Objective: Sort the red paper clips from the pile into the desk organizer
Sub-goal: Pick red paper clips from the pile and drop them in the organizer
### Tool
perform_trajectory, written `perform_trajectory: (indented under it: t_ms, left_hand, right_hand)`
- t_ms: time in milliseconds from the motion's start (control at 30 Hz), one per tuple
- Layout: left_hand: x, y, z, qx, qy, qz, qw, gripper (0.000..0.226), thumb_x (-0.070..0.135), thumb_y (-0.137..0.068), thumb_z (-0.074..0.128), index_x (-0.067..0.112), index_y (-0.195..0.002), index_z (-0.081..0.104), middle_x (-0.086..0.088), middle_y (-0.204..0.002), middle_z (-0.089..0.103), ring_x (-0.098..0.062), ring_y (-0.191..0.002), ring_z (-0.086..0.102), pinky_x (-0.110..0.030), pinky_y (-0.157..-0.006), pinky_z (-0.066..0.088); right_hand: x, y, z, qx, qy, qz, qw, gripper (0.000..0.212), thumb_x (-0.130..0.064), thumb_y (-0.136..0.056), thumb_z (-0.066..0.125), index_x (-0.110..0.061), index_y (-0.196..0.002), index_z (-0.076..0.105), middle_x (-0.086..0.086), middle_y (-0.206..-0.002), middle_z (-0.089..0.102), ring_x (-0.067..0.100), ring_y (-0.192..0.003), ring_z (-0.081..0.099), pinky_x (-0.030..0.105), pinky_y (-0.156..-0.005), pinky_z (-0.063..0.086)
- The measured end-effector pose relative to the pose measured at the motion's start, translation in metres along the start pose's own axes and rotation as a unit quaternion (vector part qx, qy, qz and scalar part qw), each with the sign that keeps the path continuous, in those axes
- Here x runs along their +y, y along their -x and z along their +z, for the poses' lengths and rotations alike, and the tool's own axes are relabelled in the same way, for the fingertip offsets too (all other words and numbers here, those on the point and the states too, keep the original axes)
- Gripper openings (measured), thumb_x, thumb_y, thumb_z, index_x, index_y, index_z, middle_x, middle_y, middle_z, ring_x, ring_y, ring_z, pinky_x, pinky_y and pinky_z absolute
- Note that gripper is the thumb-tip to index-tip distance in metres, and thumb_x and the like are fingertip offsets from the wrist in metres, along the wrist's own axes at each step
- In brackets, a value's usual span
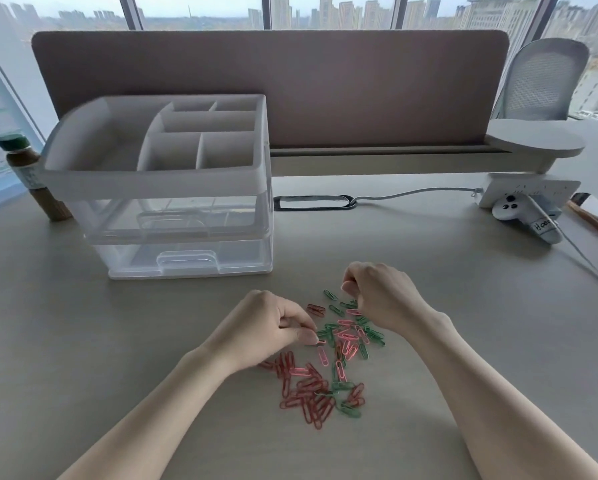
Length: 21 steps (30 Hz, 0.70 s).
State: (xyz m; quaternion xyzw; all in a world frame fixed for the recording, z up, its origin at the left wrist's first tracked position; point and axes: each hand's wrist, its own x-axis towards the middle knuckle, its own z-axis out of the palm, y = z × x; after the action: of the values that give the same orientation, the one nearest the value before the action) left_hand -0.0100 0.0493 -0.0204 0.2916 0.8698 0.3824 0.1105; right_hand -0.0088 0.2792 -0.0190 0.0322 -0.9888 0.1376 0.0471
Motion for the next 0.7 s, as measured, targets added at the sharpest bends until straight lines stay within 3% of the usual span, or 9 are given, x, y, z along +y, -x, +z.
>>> perform_trajectory:
  t_ms: [100, 233, 333, 500, 700]
  left_hand:
    - [0.001, 0.000, 0.003, -0.003, -0.086, 0.015, 0.996, 0.015, 0.044, -0.073, 0.080, 0.037, -0.086, 0.076, 0.027, -0.064, 0.063, 0.006, -0.062, 0.059, -0.014, -0.063, 0.044]
    - [0.004, 0.001, 0.003, 0.007, -0.151, 0.045, 0.988, 0.014, 0.048, -0.079, 0.074, 0.037, -0.087, 0.073, 0.021, -0.060, 0.059, 0.005, -0.062, 0.055, -0.009, -0.058, 0.033]
    - [0.006, 0.002, 0.003, 0.004, -0.159, 0.048, 0.986, 0.013, 0.048, -0.080, 0.072, 0.036, -0.085, 0.071, 0.027, -0.060, 0.058, 0.005, -0.062, 0.054, -0.009, -0.057, 0.034]
    - [0.004, 0.004, 0.002, 0.021, -0.186, 0.052, 0.981, 0.015, 0.052, -0.082, 0.067, 0.038, -0.088, 0.071, 0.024, -0.087, 0.070, 0.003, -0.081, 0.063, -0.019, -0.074, 0.047]
    - [0.003, 0.004, 0.000, 0.036, -0.174, 0.046, 0.983, 0.013, 0.052, -0.084, 0.064, 0.040, -0.084, 0.066, 0.023, -0.086, 0.070, 0.003, -0.078, 0.063, -0.014, -0.069, 0.043]
  right_hand:
    - [0.004, 0.005, 0.000, 0.041, -0.042, 0.015, 0.998, 0.010, -0.026, -0.100, 0.047, -0.021, -0.096, 0.055, -0.011, -0.084, 0.058, 0.016, -0.073, 0.051, 0.030, -0.060, 0.035]
    - [0.015, 0.017, 0.005, 0.056, -0.192, 0.049, 0.978, 0.021, -0.026, -0.103, 0.037, -0.017, -0.087, 0.046, -0.004, -0.070, 0.053, 0.020, -0.064, 0.047, 0.035, -0.057, 0.037]
    - [0.020, 0.023, 0.008, 0.072, -0.291, 0.054, 0.952, 0.023, -0.023, -0.104, 0.035, -0.015, -0.085, 0.046, 0.008, -0.077, 0.056, 0.021, -0.065, 0.044, 0.038, -0.063, 0.040]
    - [0.013, 0.027, 0.006, 0.101, -0.401, 0.064, 0.908, 0.027, -0.011, -0.103, 0.037, -0.017, -0.078, 0.046, 0.005, -0.077, 0.053, 0.014, -0.060, 0.038, 0.022, -0.055, 0.034]
    - [0.009, 0.035, 0.002, 0.056, -0.522, 0.095, 0.846, 0.025, -0.007, -0.104, 0.040, -0.014, -0.099, 0.064, -0.001, -0.069, 0.051, 0.008, -0.050, 0.030, 0.023, -0.048, 0.025]
